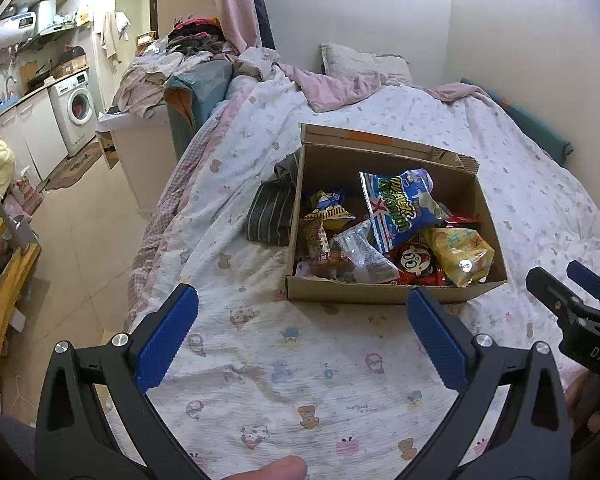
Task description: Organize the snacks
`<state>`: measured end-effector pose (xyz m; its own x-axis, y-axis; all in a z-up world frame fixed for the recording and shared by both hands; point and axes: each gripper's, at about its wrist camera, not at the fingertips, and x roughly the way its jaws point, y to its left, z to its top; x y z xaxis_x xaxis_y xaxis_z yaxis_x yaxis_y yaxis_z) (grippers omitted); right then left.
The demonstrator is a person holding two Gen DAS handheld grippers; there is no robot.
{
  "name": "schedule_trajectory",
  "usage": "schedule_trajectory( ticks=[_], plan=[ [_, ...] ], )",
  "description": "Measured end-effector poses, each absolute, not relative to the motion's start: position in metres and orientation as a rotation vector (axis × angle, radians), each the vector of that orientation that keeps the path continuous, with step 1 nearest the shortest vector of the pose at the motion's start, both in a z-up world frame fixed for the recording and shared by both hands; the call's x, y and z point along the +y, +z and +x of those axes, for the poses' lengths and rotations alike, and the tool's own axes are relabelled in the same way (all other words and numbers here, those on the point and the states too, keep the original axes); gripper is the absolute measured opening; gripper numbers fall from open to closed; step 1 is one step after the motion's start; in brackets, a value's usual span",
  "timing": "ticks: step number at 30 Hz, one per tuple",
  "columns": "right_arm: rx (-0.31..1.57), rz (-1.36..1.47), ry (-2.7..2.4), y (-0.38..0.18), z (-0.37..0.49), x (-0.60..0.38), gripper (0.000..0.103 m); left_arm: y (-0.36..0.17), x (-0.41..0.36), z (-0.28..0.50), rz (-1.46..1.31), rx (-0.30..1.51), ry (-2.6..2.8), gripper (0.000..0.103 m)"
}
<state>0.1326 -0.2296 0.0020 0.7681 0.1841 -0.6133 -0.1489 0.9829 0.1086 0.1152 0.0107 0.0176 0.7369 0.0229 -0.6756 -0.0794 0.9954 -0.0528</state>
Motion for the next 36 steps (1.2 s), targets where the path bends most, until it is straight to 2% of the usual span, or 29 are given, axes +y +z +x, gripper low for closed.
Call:
schedule_trajectory(
  ticks=[36],
  plan=[
    [0.678,0.056,0.180,0.0006,0.1352,-0.2325,0.103,0.0159,0.0107,0.1160,-0.079,0.740,0.063,0.103]
  ],
)
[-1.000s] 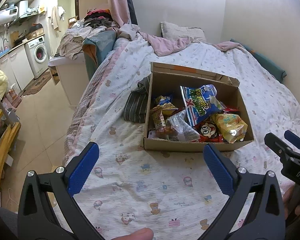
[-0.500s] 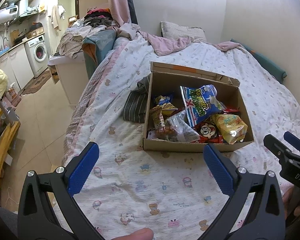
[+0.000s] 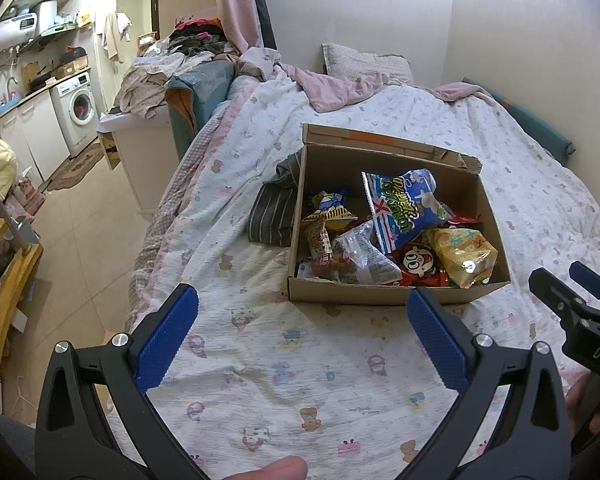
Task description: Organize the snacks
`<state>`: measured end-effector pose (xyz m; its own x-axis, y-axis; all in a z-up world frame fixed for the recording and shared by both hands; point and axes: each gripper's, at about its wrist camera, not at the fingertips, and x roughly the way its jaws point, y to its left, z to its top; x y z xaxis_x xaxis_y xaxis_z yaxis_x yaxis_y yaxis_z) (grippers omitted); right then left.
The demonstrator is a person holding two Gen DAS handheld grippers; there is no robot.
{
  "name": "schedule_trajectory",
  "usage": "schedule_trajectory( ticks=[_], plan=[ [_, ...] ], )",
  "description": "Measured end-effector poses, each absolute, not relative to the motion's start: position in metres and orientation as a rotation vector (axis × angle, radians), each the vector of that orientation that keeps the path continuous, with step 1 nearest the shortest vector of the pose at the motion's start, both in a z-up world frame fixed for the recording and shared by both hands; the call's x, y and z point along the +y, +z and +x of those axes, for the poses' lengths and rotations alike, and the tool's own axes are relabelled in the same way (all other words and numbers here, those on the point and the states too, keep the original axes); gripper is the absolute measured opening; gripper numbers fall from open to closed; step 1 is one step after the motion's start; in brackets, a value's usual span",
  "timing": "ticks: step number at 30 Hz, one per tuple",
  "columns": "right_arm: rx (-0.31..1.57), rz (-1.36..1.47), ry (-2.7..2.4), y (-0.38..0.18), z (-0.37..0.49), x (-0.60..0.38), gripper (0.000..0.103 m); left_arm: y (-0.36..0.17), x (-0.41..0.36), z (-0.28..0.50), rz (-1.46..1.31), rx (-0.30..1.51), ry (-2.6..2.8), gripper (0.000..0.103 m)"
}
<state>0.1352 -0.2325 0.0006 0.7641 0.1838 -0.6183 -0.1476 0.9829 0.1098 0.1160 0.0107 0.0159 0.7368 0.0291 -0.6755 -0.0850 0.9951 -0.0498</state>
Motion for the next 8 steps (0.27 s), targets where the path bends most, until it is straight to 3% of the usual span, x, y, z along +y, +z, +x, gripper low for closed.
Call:
schedule_trajectory(
  ticks=[8],
  plan=[
    [0.679,0.052,0.187,0.0015,0.1348,-0.2287,0.103,0.0150,0.0110,0.1163,-0.069,0.738,0.056,0.103]
  ],
)
